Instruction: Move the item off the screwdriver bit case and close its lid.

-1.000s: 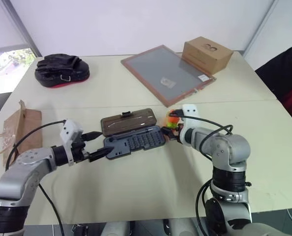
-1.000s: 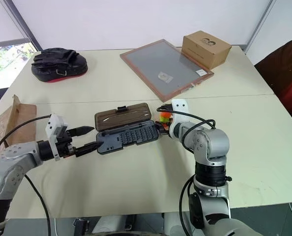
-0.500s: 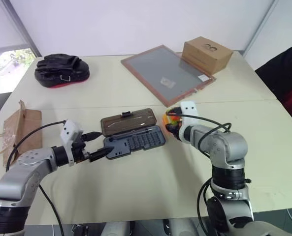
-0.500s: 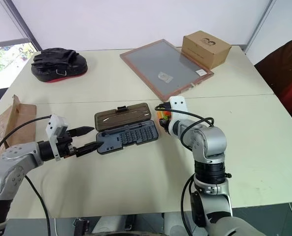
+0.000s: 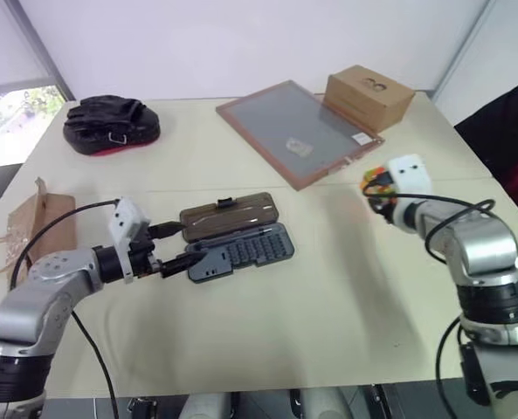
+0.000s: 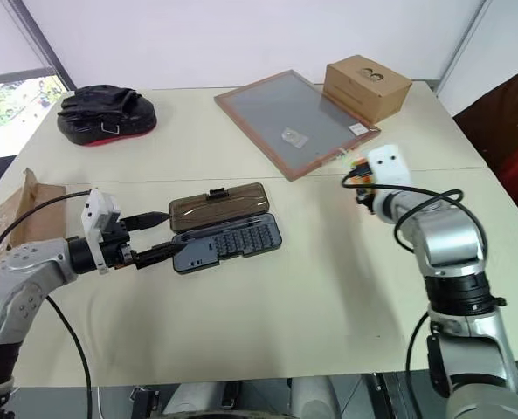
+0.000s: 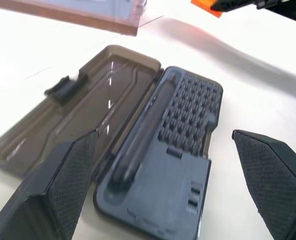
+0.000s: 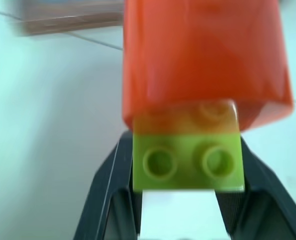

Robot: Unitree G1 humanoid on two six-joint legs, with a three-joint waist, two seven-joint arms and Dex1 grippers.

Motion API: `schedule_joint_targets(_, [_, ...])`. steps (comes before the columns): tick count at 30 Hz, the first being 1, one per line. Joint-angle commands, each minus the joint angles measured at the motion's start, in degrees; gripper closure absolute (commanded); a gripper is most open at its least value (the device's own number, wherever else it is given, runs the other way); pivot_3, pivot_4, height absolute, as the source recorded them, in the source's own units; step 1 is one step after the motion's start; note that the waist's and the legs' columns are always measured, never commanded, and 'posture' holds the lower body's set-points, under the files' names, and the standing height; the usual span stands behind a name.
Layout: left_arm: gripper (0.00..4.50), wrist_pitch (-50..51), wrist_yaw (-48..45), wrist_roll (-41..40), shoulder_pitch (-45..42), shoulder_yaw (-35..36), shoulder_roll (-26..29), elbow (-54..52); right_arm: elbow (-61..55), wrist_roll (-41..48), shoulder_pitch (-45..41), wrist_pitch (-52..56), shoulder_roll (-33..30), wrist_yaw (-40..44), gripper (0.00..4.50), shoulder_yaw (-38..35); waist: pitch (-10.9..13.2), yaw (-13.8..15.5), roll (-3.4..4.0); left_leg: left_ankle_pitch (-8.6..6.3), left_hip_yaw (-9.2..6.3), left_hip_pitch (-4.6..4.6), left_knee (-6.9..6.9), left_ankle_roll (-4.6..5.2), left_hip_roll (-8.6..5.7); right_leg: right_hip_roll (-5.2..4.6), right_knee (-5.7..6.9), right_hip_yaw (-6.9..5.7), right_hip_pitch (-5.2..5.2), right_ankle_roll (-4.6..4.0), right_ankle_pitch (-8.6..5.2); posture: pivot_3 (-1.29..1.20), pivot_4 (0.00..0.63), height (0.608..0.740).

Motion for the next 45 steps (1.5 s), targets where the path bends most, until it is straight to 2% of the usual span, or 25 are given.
schedule_joint_targets(1, [0.0,0.2,-0.6,-0.5,-0.8,0.2,0.7,-0.8,11.1,-2.1,-4.8,-9.5,-1.1,3.3,3.15,-0.6,0.0,-0.2,0.02,0.0,0.03,0.01,0.0,0.0,0.01,0.02,0.01,0.03,-0.01,0.0,0.0,0.0,0.15,0.74])
schedule_joint_targets(7, [0.0,0.8,-0.8,-0.6,-0.5,0.4,1.1,-0.9,37.9,-6.1,-15.3,-24.6,-1.1,7.6,3.15,0.8,0.0,-0.2,0.06,0.01,0.07,0.04,0.0,-0.01,0.02,0.03,0.02,0.07,-0.01,-0.03,0.03,0.0,0.15,0.74])
schedule_joint_targets(10, [0.0,1.4,-0.7,-0.8,-0.1,0.8,1.4,-1.4,47.6,-8.7,-19.5,-31.0,-1.2,8.2,3.15,1.6,0.0,0.0,0.07,0.07,0.06,0.02,0.0,-0.11,0.03,0.03,-0.02,0.07,-0.01,-0.04,0.03,0.0,0.15,0.74])
schedule_joint_targets(16, [0.0,2.3,-0.2,-1.4,1.3,1.8,1.6,-2.7,57.6,-11.6,-23.8,-37.5,-0.7,8.9,3.15,2.1,0.0,0.0,0.07,0.15,0.06,-0.02,0.0,-0.26,0.01,0.0,-0.05,0.07,-0.01,-0.04,0.03,0.0,0.15,0.74])
schedule_joint_targets(22, [0.0,2.7,0.3,-1.7,2.3,2.0,1.5,-3.6,59.0,-13.2,-24.6,-38.5,-0.2,9.5,0.24,2.3,0.0,-0.1,0.08,0.15,0.05,-0.01,0.0,-0.27,0.02,0.01,-0.02,0.08,-0.02,-0.04,0.03,0.0,0.15,0.74])
schedule_joint_targets(23, [0.0,2.6,0.3,-1.7,2.3,1.9,1.5,-3.3,58.4,-13.2,-24.5,-38.3,-0.3,9.8,0.06,2.1,0.0,-0.1,0.08,0.15,0.05,-0.01,0.0,-0.27,0.02,0.01,-0.02,0.08,-0.02,-0.04,0.03,0.0,0.15,0.74])
schedule_joint_targets(25, [0.0,2.5,0.2,-1.7,2.0,1.7,1.5,-2.8,57.0,-13.0,-24.2,-37.6,-0.6,10.2,0.06,1.5,0.0,-0.1,0.08,0.16,0.05,-0.01,0.0,-0.28,0.02,0.01,-0.02,0.08,-0.02,-0.04,0.03,0.0,0.15,0.74])
schedule_joint_targets(27, [0.0,2.2,0.1,-1.6,2.0,1.6,1.5,-2.4,54.8,-12.8,-23.5,-36.7,-1.0,10.4,0.06,1.1,0.0,-0.1,0.08,0.16,0.05,-0.02,0.0,-0.28,0.01,0.01,-0.02,0.08,-0.02,-0.04,0.03,0.0,0.15,0.74])
schedule_joint_targets(30, [0.0,1.9,-0.1,-1.3,1.6,1.1,1.2,-1.6,44.2,-10.8,-19.2,-30.1,-2.6,11.2,0.06,-1.3,0.0,0.0,0.08,0.16,0.03,-0.01,0.0,-0.28,0.01,0.01,-0.01,0.08,-0.02,-0.04,0.03,0.0,0.15,0.74])
schedule_joint_targets(39, [0.0,1.3,-2.0,-1.4,-0.9,1.0,1.7,2.7,-7.7,-3.2,7.2,3.8,-7.9,10.9,0.06,-17.6,0.0,0.6,0.15,0.04,-0.02,-0.1,0.08,-0.06,-0.02,-0.02,0.02,0.06,-0.04,-0.03,0.03,0.0,0.15,0.74])
schedule_joint_targets(43, [0.0,0.5,-4.2,-0.3,-5.0,-0.3,2.0,8.2,-26.5,4.4,16.9,13.5,-11.6,18.1,0.06,-21.9,0.0,0.3,0.2,0.01,-0.01,-0.03,0.08,-0.01,0.01,0.01,0.06,0.06,-0.01,-0.03,0.03,0.0,0.15,0.74])
schedule_joint_targets(45, [0.0,-0.7,-5.0,1.0,-8.2,-0.9,1.7,12.2,-31.5,9.4,16.6,17.0,-11.5,21.0,0.06,-25.0,0.0,0.0,0.19,0.01,0.04,0.05,0.11,0.0,0.04,0.04,0.08,0.06,0.04,-0.02,0.04,0.0,0.15,0.74])
